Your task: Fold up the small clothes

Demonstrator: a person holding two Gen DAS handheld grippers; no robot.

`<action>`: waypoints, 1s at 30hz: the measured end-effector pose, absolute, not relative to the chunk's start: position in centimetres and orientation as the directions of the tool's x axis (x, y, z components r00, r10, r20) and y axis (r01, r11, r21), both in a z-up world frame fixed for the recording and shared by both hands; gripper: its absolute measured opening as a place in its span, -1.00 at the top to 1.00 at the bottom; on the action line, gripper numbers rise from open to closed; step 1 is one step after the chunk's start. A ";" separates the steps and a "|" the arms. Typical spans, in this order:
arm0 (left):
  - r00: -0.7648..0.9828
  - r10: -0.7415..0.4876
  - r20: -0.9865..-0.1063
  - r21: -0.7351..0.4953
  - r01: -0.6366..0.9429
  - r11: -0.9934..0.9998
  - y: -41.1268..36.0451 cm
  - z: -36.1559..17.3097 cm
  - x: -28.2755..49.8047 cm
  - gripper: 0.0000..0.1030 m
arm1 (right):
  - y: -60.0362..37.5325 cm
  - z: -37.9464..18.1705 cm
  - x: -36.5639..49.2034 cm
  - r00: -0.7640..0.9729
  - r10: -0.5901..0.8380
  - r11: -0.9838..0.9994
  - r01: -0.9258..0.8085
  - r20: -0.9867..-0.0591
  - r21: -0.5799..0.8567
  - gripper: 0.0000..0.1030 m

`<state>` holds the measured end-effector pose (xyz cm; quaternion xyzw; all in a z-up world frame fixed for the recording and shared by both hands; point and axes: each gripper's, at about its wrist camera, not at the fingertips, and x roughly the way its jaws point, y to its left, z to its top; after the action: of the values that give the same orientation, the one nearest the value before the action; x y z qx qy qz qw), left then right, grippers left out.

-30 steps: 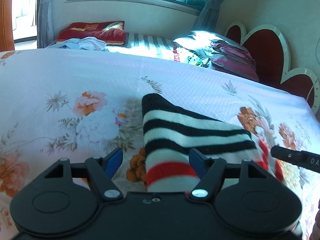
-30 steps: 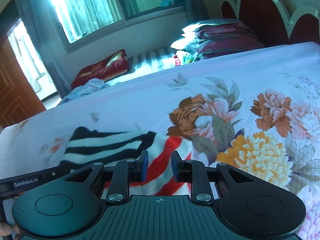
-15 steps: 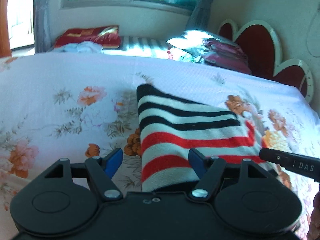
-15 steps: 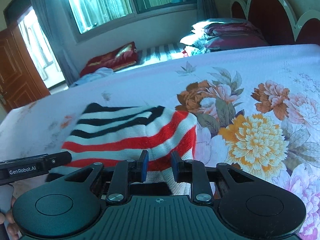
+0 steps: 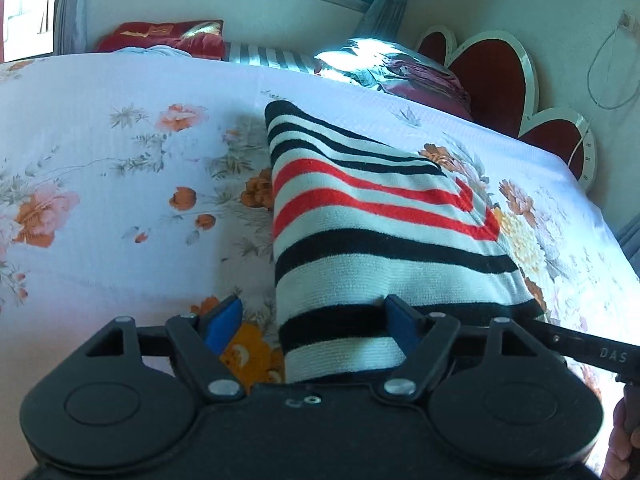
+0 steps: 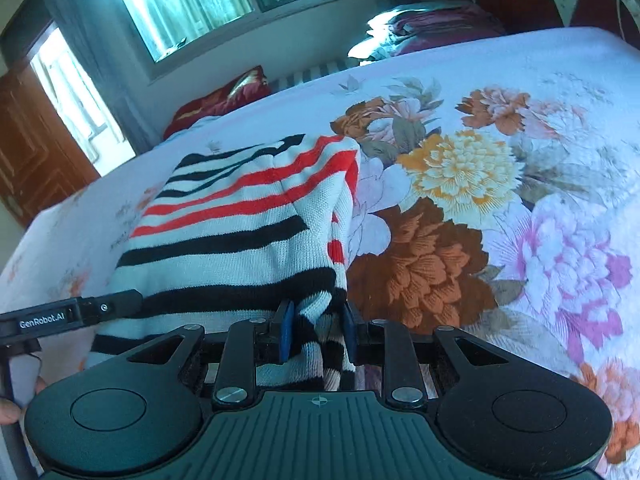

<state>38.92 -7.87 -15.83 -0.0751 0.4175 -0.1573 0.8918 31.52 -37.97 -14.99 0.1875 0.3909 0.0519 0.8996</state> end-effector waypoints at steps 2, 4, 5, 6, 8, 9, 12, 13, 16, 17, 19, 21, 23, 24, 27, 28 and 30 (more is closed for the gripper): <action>0.598 -0.344 -0.724 -0.247 0.240 0.939 -7.7 -15.7 38.8 -0.49 | -38.1 -14.9 31.0 0.688 0.245 0.921 0.054 -0.683 0.385 0.53; 0.585 -0.352 -0.731 -0.252 0.249 0.935 -7.7 -16.2 38.7 -0.50 | -38.3 -16.2 30.8 0.658 0.259 0.916 0.065 -0.707 0.396 0.53; 0.580 -0.357 -0.732 -0.261 0.245 0.934 -7.6 -16.3 38.8 -0.50 | -38.3 -16.6 30.7 0.662 0.259 0.914 0.067 -0.703 0.401 0.53; 0.579 -0.356 -0.734 -0.263 0.241 0.934 -7.6 -16.3 38.9 -0.52 | -38.3 -16.5 30.6 0.665 0.257 0.913 0.071 -0.701 0.401 0.52; 0.580 -0.346 -0.737 -0.248 0.244 0.937 -7.8 -16.1 39.0 -0.53 | -37.8 -16.0 30.6 0.663 0.235 0.925 0.071 -0.710 0.373 0.51; 0.583 -0.342 -0.737 -0.237 0.251 0.939 -8.0 -15.9 39.0 -0.54 | -37.5 -15.8 30.5 0.665 0.218 0.934 0.070 -0.714 0.350 0.39; 0.583 -0.352 -0.732 -0.231 0.274 0.934 -8.1 -15.3 39.1 -0.53 | -36.7 -14.6 30.2 0.675 0.151 0.954 0.091 -0.723 0.284 -0.15; 0.582 -0.362 -0.729 -0.238 0.280 0.930 -8.1 -15.0 39.1 -0.53 | -36.6 -14.2 30.0 0.687 0.144 0.953 0.097 -0.712 0.287 -0.18; 0.574 -0.386 -0.722 -0.253 0.300 0.920 -8.1 -14.3 39.7 -0.54 | -36.7 -13.1 29.9 0.700 0.127 0.946 0.129 -0.702 0.299 -0.20; 0.571 -0.394 -0.720 -0.260 0.305 0.916 -8.1 -14.2 40.0 -0.54 | -36.6 -12.8 29.9 0.704 0.119 0.942 0.142 -0.700 0.303 -0.22; 0.565 -0.416 -0.713 -0.284 0.310 0.907 -8.0 -13.9 40.7 -0.55 | -36.5 -12.4 30.1 0.711 0.113 0.935 0.159 -0.694 0.316 -0.30; 0.556 -0.430 -0.712 -0.306 0.306 0.902 -8.0 -14.0 41.5 -0.56 | -36.5 -12.2 30.3 0.721 0.119 0.925 0.169 -0.683 0.340 -0.43; 0.539 -0.441 -0.718 -0.331 0.293 0.897 -7.9 -14.3 42.4 -0.56 | -36.6 -11.9 30.9 0.724 0.125 0.920 0.171 -0.678 0.352 -0.44; 0.528 -0.450 -0.721 -0.349 0.284 0.893 -7.9 -14.5 42.9 -0.57 | -36.7 -11.7 31.3 0.726 0.125 0.919 0.172 -0.676 0.355 -0.44; 0.499 -0.478 -0.723 -0.404 0.255 0.878 -8.0 -15.2 44.1 -0.60 | -37.4 -11.7 33.1 0.724 0.154 0.912 0.157 -0.673 0.378 -0.46; 0.491 -0.486 -0.723 -0.418 0.250 0.874 -8.1 -15.4 44.5 -0.60 | -37.8 -11.9 34.0 0.721 0.163 0.910 0.155 -0.673 0.386 -0.46; 0.478 -0.495 -0.726 -0.440 0.231 0.868 -8.2 -16.0 45.2 -0.63 | -39.0 -12.9 35.8 0.710 0.195 0.894 0.155 -0.676 0.421 -0.46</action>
<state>45.23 -8.16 -15.99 -0.1422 0.4638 -0.2139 0.8479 35.82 -39.04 -12.88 0.2304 0.3804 0.0111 0.8956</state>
